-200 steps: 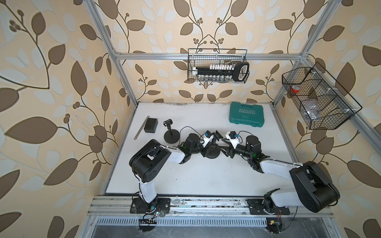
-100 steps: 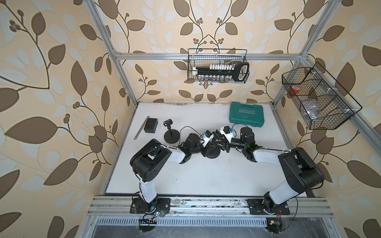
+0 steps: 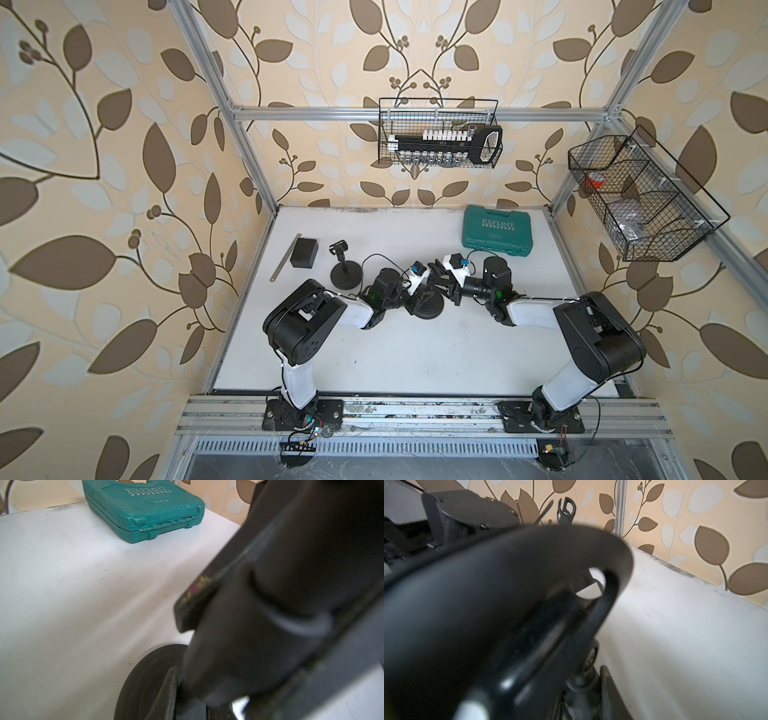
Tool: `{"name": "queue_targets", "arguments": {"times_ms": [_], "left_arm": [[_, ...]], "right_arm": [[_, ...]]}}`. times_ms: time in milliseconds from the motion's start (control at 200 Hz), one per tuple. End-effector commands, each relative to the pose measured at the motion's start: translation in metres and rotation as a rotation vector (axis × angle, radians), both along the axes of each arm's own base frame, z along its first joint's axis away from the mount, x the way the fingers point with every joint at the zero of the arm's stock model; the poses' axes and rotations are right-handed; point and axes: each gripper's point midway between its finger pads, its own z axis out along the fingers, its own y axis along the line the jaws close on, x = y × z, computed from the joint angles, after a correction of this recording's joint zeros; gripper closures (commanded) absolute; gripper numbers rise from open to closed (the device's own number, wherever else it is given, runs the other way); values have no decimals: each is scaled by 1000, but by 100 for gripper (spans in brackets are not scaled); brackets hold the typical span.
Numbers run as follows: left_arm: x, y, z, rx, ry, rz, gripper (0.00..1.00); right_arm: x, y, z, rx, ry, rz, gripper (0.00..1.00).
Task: Assemble a microphone stand
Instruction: Screw the microphone stand pole into the microphone stand base.
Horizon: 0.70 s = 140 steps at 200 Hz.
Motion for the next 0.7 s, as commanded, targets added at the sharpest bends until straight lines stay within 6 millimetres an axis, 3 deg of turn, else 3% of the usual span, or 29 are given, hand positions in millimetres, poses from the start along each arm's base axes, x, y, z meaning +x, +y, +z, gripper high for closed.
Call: {"name": "queue_targets", "arguments": {"times_ms": [0, 145, 355, 550, 695], "left_arm": [[-2, 0, -8, 19, 32, 9, 89], [-3, 0, 4, -12, 14, 9, 78], [-5, 2, 22, -41, -27, 10, 62], [-2, 3, 34, -58, -58, 25, 63], [2, 5, 38, -74, -67, 43, 69]], "right_arm": [[-2, 3, -27, -66, 21, -111, 100], [0, -6, -40, -111, 20, -297, 100], [-14, -10, -50, -162, 5, -496, 100], [-32, -2, -52, -192, -13, -602, 100], [-33, -8, -54, -168, 13, -650, 100]]}}
